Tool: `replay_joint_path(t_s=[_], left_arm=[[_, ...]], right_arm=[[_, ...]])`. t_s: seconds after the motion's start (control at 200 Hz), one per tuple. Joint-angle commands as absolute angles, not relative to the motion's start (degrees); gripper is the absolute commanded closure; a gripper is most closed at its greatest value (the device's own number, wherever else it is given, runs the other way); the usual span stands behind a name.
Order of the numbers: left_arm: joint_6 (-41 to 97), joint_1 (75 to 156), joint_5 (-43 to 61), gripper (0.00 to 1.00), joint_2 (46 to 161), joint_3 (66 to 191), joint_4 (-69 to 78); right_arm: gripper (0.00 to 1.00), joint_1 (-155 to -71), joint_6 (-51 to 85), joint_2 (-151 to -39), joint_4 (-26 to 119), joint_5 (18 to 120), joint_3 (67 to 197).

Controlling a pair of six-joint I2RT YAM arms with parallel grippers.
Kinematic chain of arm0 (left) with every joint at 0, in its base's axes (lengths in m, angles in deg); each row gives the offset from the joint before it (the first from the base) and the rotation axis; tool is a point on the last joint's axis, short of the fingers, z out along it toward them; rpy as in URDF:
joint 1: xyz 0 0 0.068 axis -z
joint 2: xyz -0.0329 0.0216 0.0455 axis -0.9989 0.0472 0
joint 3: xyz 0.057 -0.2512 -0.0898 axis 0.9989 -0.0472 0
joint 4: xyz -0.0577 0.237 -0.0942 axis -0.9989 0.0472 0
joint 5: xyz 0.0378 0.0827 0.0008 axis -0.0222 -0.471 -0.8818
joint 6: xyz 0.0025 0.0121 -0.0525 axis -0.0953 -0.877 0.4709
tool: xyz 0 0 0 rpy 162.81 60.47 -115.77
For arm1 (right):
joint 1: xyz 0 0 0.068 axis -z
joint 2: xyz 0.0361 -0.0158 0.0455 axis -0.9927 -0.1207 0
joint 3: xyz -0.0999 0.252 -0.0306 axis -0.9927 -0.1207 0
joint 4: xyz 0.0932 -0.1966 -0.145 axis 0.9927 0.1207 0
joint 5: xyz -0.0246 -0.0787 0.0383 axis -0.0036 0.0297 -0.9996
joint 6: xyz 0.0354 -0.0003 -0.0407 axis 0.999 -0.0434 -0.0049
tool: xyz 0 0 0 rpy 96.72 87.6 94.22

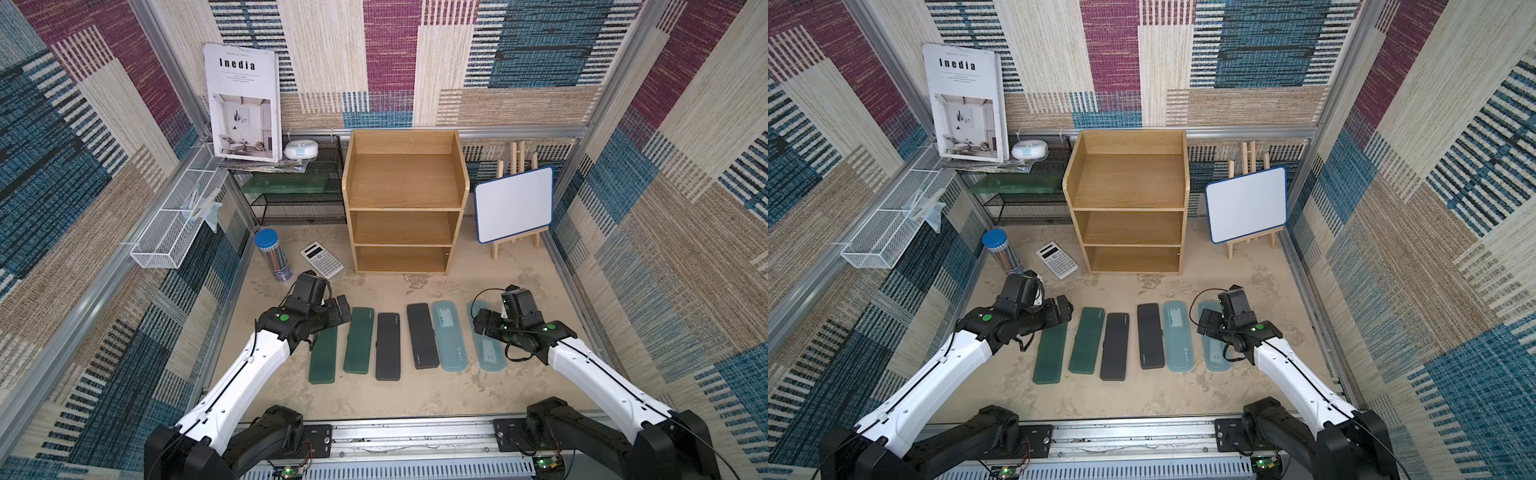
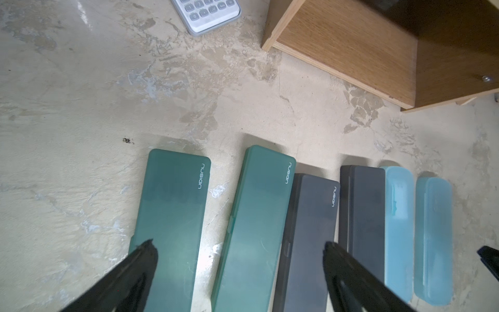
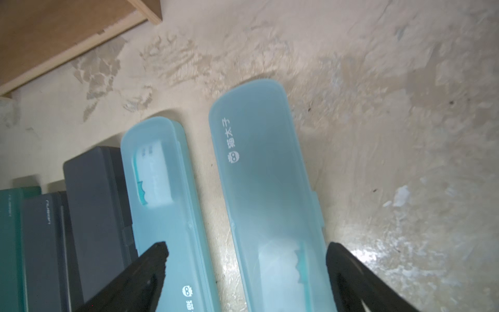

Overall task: Place the pencil cases on the shelf according to color
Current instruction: Pick up the pencil case from the center of the board.

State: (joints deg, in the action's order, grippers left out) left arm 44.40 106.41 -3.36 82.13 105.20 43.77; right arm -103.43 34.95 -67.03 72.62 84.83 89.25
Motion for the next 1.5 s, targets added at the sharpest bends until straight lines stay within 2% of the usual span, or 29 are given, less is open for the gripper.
replay_joint_path(t_s=[0.0,0.19,0.486,0.696,1.202,1.493], left_arm=[[45.21,107.29,-3.65,0.00,82.78,105.01,42.60],[45.53,108.85,-3.52,0.00,83.29,104.32,41.72],[45.10,109.29,-3.34,0.00,83.44,104.09,40.75],[44.42,109.43,-3.17,0.00,83.37,104.18,40.52],[44.40,109.44,-3.08,0.00,82.47,103.66,40.35],[44.21,109.38,-3.17,0.00,82.42,103.78,40.12]], right_arm=[[0.04,-106.13,38.81,-69.58,73.40,86.79,89.20],[0.05,-108.62,40.37,-72.74,74.64,88.18,89.24],[0.05,-109.23,41.72,-75.03,84.09,95.59,92.57],[0.05,-109.48,42.16,-77.35,81.26,90.94,90.17],[0.05,-111.06,42.72,-81.72,77.42,89.18,87.92],[0.13,-112.00,43.17,-81.38,78.07,89.23,87.49]])
